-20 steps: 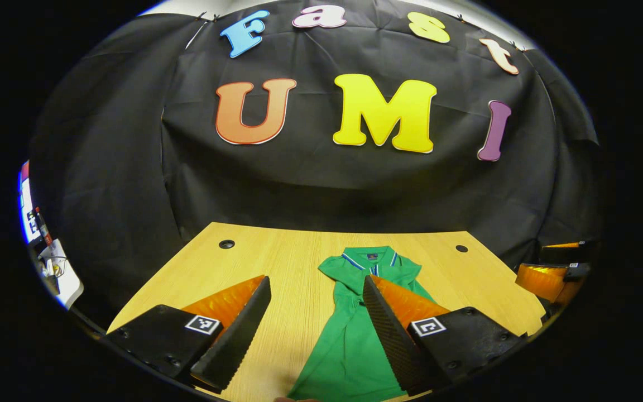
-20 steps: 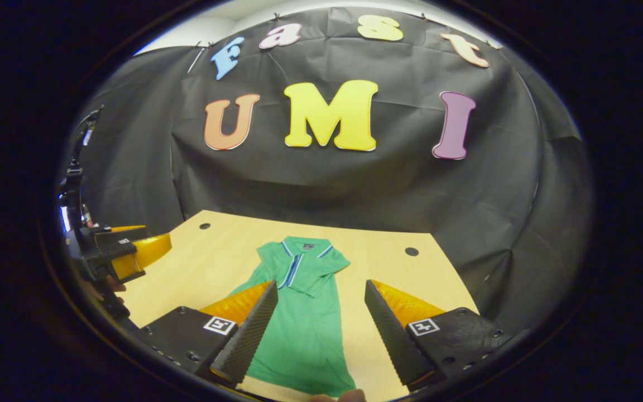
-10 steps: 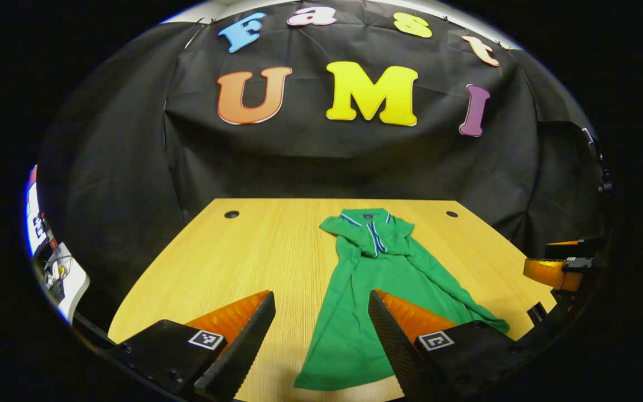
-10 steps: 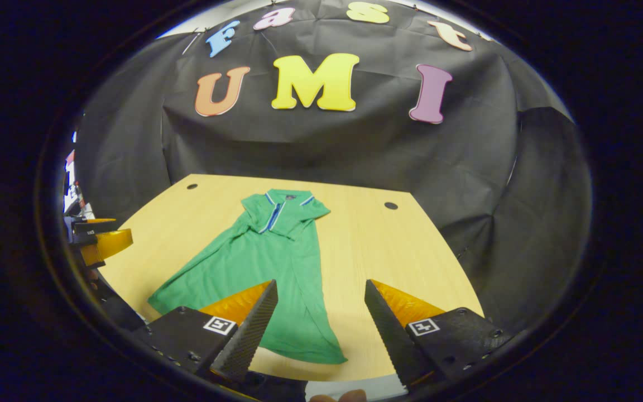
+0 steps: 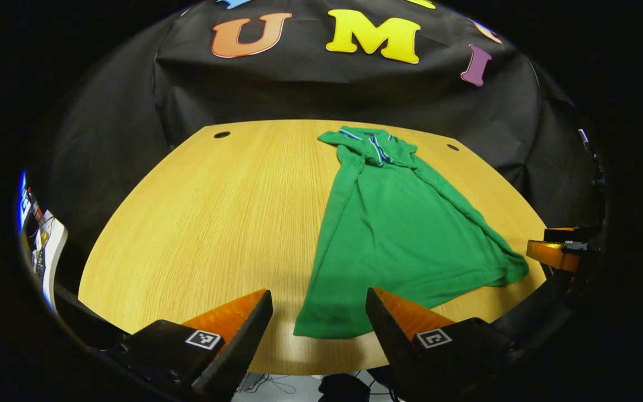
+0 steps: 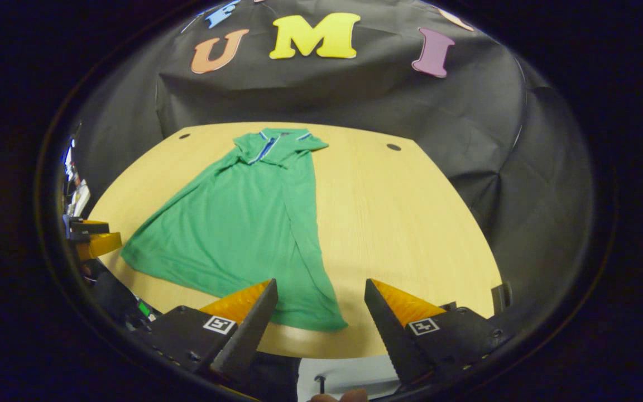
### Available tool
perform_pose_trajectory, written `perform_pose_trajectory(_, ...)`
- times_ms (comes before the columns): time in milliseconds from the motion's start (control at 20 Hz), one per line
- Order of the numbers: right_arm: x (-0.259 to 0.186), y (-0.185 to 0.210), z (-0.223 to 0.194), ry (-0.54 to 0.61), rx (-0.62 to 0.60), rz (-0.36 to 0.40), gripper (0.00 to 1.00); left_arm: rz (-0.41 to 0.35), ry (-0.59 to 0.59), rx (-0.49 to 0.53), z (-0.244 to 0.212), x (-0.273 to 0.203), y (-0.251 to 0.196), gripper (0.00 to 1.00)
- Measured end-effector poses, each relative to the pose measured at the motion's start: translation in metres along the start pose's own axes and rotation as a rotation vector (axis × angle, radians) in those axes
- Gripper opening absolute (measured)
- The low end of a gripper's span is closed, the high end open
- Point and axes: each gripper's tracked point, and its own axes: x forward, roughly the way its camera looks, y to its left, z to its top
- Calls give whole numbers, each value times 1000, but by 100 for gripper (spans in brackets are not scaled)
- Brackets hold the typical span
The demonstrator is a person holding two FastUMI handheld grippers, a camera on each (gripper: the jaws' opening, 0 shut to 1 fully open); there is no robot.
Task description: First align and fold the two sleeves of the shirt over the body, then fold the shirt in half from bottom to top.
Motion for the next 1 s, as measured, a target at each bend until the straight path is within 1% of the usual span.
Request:
perform_pose_trajectory(150,20,-6,-10,33,-20,-10,96,5,40,20,-12,11,0,100)
perform_pose_trajectory(400,43,-8,-23,99,-38,7,96,10,108,18,-32,21,2,100)
perform_pose_trajectory(500,45,-7,-26,119,-25,23,97,22,111,40,-32,22,2,100)
perform_pose_trajectory(600,43,-5,-27,134,-32,40,94,33,123,38,-33,23,2,100)
perform_pose_trajectory(650,43,0,-30,149,-23,68,93,36,131,30,-32,24,4,100)
perform_pose_trajectory(700,43,5,-32,165,0,96,83,42,141,19,-32,24,4,100)
perform_pose_trajectory(750,43,10,-32,177,18,120,77,47,150,5,-34,24,2,97)
perform_pose_trajectory(800,43,13,-32,182,22,132,57,53,151,-5,-35,22,-3,92)
perform_pose_trajectory(850,43,16,-32,185,14,152,51,56,152,-13,-34,22,-4,75)
perform_pose_trajectory(900,42,20,-32,190,-2,168,39,56,157,-13,-36,24,-6,69)
perform_pose_trajectory(950,41,25,-32,189,-21,182,29,52,163,-10,-34,23,-8,59)
perform_pose_trajectory(1000,42,25,-31,193,-51,173,10,44,169,-9,-36,24,-11,53)
